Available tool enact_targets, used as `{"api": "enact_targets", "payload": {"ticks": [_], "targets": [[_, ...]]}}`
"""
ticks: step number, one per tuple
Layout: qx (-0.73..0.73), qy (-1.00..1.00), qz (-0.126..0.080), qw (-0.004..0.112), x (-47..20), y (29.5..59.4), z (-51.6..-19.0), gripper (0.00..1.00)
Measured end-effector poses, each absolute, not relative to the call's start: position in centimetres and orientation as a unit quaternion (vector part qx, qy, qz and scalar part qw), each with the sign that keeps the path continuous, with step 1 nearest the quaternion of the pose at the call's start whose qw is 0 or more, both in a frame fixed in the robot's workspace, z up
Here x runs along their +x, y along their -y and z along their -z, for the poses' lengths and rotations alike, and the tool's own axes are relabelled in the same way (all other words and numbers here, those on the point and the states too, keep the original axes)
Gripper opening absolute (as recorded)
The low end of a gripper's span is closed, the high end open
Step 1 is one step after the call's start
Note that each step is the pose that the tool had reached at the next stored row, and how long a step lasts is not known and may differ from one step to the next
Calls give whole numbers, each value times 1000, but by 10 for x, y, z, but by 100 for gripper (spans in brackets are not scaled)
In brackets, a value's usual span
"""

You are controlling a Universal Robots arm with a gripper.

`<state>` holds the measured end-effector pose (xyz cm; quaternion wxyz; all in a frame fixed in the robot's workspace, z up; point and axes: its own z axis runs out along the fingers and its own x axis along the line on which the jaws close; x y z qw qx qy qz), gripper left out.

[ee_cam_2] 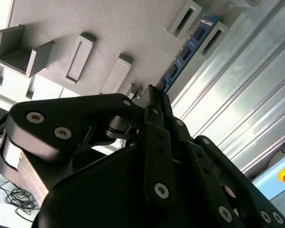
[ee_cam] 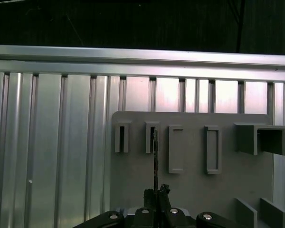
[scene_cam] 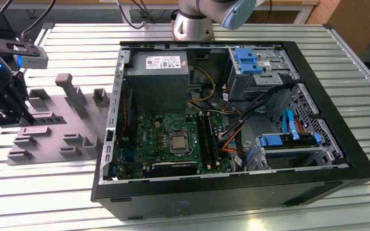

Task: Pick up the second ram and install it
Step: 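Pick up the second ram and move it above second insertion slot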

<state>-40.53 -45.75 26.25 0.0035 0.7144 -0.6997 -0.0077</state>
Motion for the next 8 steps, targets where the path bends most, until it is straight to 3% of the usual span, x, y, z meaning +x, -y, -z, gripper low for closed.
{"api": "enact_targets", "payload": {"ticks": [8], "targets": [[714,700,8,4,-405,457,-265,14]]}}
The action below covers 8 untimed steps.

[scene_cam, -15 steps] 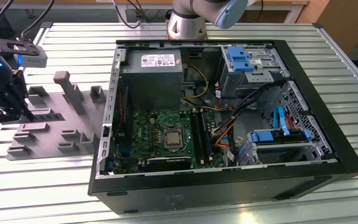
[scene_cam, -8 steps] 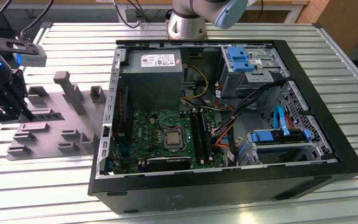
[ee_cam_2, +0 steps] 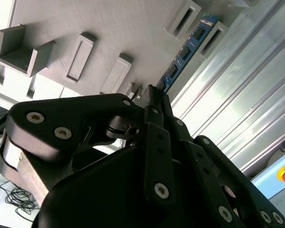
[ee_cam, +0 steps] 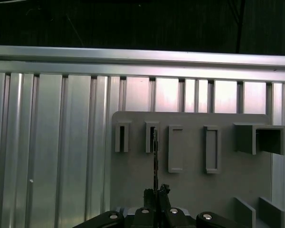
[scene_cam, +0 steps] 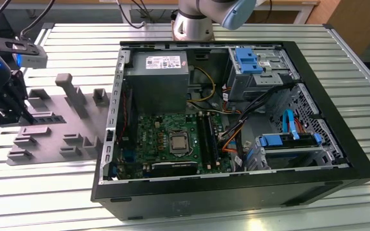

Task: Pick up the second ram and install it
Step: 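Pick up the second ram and move it above second insertion slot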

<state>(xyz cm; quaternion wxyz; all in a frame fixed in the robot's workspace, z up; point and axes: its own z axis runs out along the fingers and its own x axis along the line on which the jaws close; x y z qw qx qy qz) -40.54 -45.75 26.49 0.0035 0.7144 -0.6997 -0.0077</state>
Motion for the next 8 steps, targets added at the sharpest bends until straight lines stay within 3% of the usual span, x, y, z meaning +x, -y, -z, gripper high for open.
{"api": "enact_targets", "payload": {"ticks": [8], "targets": [[714,700,8,4,-405,457,-268,14]]}}
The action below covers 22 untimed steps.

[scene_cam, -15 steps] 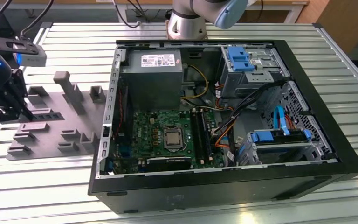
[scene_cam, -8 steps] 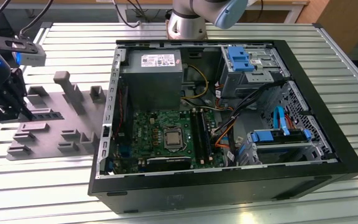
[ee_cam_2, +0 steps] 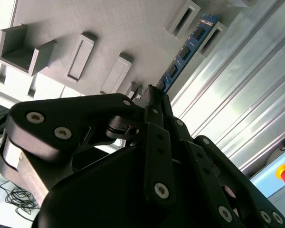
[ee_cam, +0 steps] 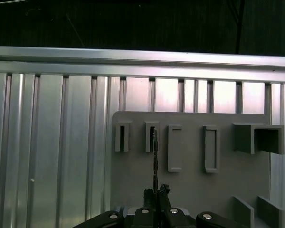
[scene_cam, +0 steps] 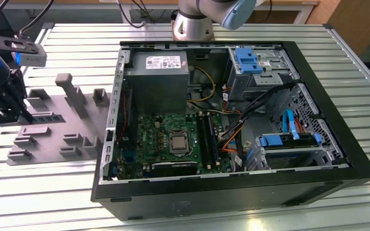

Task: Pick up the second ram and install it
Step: 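Pick up the second ram and move it above second insertion slot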

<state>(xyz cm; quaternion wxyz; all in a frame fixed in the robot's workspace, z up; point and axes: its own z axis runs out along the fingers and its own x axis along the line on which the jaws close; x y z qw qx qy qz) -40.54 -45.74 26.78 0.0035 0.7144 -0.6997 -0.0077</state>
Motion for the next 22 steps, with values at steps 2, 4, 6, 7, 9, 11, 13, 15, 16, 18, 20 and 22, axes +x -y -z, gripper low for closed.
{"api": "enact_targets", "payload": {"ticks": [2,4,6,7,9,11,13,15,16,18,20,22], "targets": [[714,700,8,3,-405,457,-268,14],[714,700,8,4,-405,457,-269,14],[714,700,8,4,-405,457,-270,14],[714,700,8,3,-405,457,-270,14],[714,700,8,4,-405,457,-271,14],[714,700,8,4,-405,457,-272,14],[714,700,8,4,-405,457,-272,14],[714,700,8,4,-405,457,-273,14],[714,700,8,4,-405,457,-273,14],[714,700,8,4,-405,457,-274,14],[714,700,8,4,-405,457,-275,14],[714,700,8,3,-405,457,-275,14]]}}
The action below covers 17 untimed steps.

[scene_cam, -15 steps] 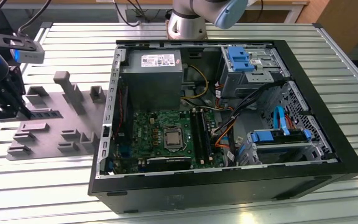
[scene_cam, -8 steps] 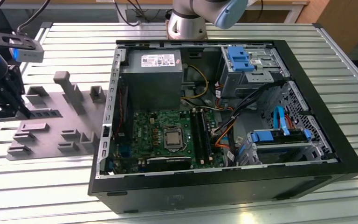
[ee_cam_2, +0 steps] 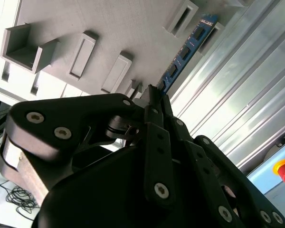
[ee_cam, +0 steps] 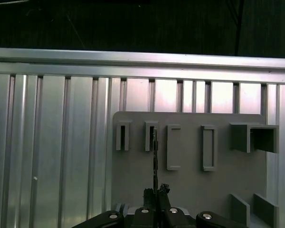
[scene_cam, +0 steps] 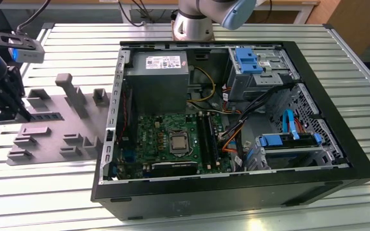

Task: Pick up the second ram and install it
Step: 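Pick up the second ram and move it above second insertion slot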

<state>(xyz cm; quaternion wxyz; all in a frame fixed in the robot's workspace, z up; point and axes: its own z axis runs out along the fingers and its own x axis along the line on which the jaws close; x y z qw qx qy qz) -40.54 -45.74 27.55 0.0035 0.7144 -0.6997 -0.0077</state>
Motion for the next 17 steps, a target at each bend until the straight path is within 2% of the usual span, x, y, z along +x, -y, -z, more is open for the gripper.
{"api": "enact_targets", "payload": {"ticks": [17], "targets": [[714,700,8,4,-405,457,-282,14]]}}
